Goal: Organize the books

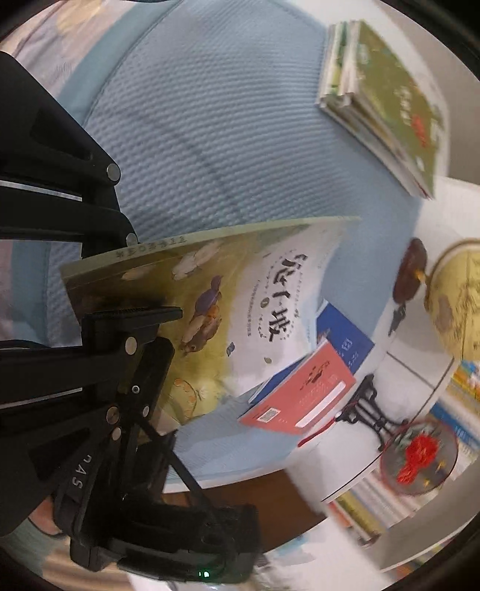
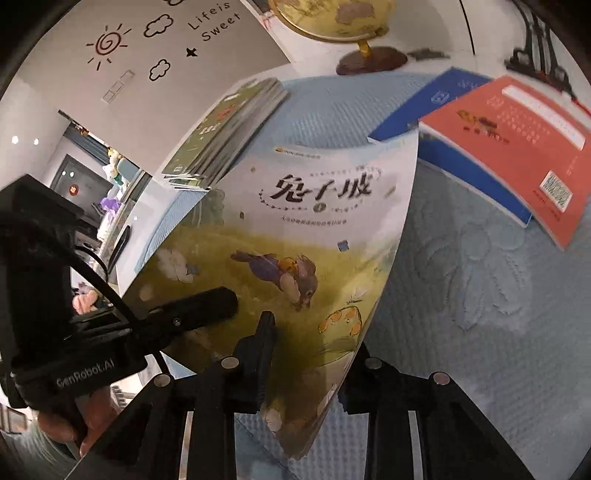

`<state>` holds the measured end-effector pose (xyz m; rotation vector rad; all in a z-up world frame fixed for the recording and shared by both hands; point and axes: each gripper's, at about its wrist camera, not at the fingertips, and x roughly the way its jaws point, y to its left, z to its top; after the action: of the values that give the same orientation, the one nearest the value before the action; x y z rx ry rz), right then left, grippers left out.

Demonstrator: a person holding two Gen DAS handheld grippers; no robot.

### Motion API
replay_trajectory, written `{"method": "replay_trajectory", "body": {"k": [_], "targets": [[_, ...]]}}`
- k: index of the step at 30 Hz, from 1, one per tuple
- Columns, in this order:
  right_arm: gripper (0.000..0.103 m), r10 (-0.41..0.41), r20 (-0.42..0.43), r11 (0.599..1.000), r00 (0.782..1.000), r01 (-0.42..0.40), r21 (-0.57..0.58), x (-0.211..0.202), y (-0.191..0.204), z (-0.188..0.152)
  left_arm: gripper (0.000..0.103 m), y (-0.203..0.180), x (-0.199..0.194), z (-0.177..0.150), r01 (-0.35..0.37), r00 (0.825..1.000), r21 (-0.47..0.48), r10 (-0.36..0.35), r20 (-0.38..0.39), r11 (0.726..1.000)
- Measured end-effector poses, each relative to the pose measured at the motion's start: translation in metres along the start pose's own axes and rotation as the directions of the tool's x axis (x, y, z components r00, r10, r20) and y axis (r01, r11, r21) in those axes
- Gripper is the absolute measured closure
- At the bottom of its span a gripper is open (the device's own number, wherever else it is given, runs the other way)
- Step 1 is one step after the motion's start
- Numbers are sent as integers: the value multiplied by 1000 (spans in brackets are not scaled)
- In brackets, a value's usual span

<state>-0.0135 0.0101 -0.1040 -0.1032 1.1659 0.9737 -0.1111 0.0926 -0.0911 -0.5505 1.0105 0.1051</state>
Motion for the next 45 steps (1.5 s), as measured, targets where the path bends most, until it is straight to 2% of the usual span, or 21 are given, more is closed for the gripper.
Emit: {"method": "replay_trajectory", "body": {"k": [3,6,10,13,19,25,29,35,38,41,45], "targets": [[76,-46,28,997,999,48,-64,-8,22,0,93,-2,-12,-1,-27,999,45,26,28,999],[76,-67,49,993,997,72,-96,-16,39,-1,92,4,-25,4,-9,999,49,8,35,999],[75,-74,82,992,994,82,-95,-25,52,6,92,18,-45,15,29,998,56,-32,57,998],[75,-46,104,996,993,54,-70,-36,61,21,92,29,-65,30,44,994,72,-51,101,996],[74,-32,175,994,984,49,-97,-27,111,78,91,75,-97,82,85,978,74,-97,185,994],[74,-34,210,990,977,62,-130,18,159,135,91,130,-106,139,20,974,114,-45,223,993],[74,-41,205,991,978,65,-114,57,178,169,91,169,-98,170,8,977,112,-32,212,994],[74,-64,154,995,986,75,-65,111,178,200,90,211,-66,197,20,987,101,-35,156,995],[73,-64,131,997,989,68,-23,126,171,204,87,227,-51,203,55,990,81,-64,123,995],[73,-60,119,998,991,59,9,132,168,205,77,239,-44,204,57,994,58,-62,93,997],[73,-63,87,998,994,60,34,145,166,204,76,260,-36,204,73,996,-1,-73,52,997]]}}
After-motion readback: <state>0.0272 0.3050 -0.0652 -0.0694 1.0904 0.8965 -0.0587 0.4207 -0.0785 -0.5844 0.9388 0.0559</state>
